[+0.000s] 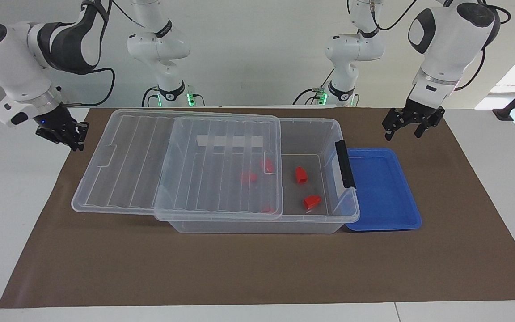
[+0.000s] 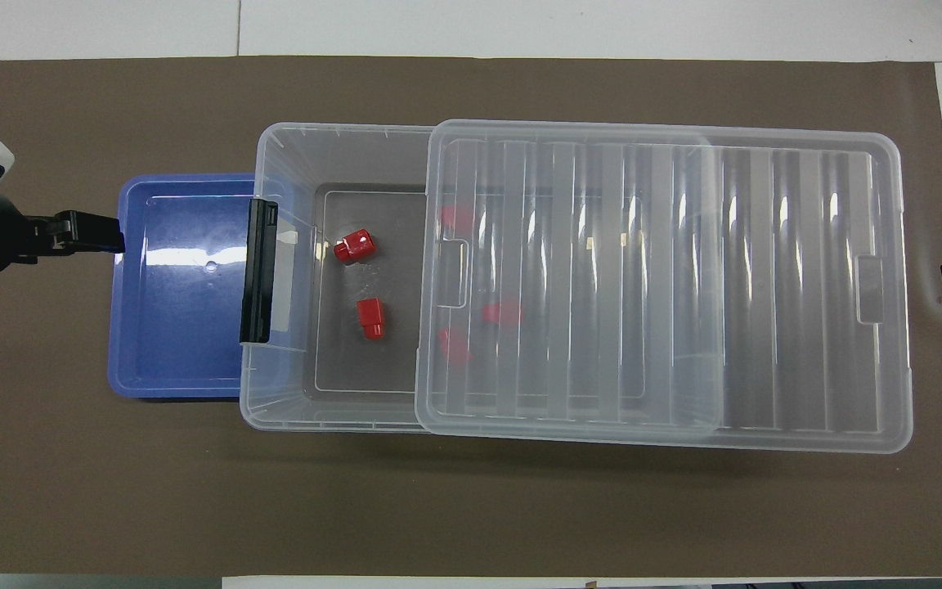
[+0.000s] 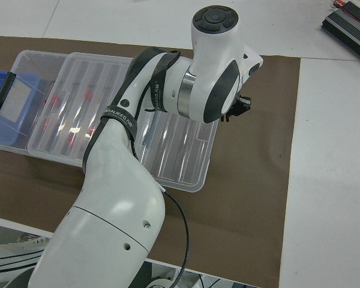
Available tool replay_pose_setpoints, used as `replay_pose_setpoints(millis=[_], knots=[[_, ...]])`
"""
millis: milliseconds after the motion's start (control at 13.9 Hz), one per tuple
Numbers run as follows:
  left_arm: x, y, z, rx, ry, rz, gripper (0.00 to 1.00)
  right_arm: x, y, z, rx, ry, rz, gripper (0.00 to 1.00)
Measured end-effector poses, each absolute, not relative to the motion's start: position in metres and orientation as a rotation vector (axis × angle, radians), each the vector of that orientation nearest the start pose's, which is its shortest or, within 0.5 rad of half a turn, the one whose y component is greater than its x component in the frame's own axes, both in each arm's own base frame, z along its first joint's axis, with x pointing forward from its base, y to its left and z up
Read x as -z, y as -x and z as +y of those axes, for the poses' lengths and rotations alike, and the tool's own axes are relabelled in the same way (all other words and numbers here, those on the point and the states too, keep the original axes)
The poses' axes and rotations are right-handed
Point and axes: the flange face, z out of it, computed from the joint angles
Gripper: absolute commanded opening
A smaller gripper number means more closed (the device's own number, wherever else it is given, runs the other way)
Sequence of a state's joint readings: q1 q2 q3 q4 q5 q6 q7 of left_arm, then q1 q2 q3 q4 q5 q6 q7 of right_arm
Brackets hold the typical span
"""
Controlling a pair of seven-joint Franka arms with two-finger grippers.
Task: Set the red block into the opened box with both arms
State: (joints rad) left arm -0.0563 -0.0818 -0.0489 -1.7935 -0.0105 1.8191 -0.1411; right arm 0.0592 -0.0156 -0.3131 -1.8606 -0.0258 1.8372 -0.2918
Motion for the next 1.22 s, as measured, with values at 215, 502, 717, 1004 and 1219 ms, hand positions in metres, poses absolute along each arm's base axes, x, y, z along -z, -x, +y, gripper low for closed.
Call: replay_pose_setpoints(millis=[215,502,717,1004,1219], knots=[[-0.606,-0.560,-0.053,0.123,3.157,-0.079,1.00,-0.507,-0.540,-0.141,-0.044,3.158,-0.009,0.00],[-0.614,-0.572,-0.040,0.075,3.156,-0.111,1.00,-0.486,-0.538,-0.140,-0.060,3.156,0.017,0.00],[-0.612,-0.571,-0.043,0.044,3.156,-0.086,1.00,-0.477,-0.536,-0.137,-0.076,3.153,0.051,0.00],[-0.607,-0.569,-0.043,0.014,3.154,-0.074,1.00,-0.473,-0.538,-0.126,-0.072,3.154,0.091,0.00],[-0.608,-0.568,-0.043,0.013,3.154,-0.074,1.00,-0.468,-0.540,-0.118,-0.058,3.157,0.093,0.00]])
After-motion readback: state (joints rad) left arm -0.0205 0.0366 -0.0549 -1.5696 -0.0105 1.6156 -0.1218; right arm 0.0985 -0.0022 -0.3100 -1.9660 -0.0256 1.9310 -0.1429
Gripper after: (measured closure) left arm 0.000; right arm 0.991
